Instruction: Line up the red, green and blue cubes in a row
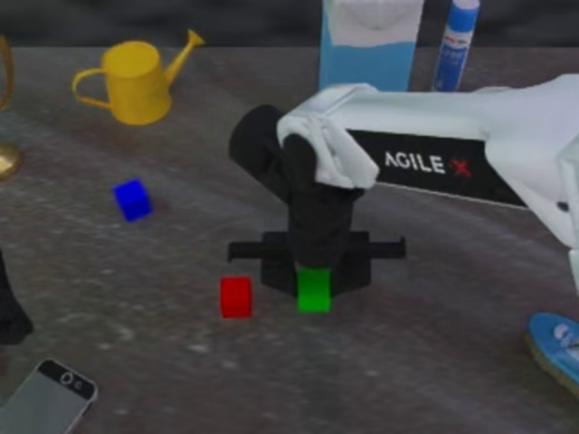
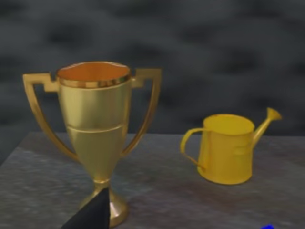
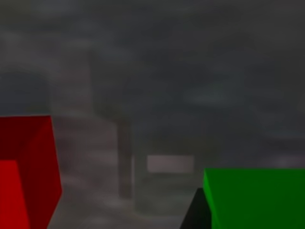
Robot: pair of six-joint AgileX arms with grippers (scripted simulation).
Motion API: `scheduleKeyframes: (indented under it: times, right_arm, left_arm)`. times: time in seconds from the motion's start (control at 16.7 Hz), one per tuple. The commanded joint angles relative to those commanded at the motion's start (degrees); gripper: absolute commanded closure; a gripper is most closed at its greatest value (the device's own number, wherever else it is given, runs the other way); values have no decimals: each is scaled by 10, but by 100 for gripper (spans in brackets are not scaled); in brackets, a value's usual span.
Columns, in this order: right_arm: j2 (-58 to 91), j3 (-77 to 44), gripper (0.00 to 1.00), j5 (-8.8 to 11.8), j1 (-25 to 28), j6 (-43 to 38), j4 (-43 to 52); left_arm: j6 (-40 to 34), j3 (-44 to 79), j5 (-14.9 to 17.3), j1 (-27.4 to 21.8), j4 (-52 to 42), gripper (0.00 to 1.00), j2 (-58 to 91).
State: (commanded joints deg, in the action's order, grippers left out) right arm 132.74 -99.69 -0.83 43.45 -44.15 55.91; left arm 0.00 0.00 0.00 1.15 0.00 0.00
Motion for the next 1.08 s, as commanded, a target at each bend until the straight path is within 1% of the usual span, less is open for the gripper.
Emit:
scheduleKeyframes:
  times: [0.24, 1.02, 1.08]
  right_arm:
    - [2, 3, 100, 0, 0, 0, -4]
    - [2, 3, 2, 0, 0, 0, -4]
    - [2, 3, 0, 0, 0, 0, -4]
  left_arm:
    - [0, 0, 0, 0, 0, 0, 0]
    - [0, 0, 0, 0, 0, 0, 0]
    - [0, 0, 0, 0, 0, 0, 0]
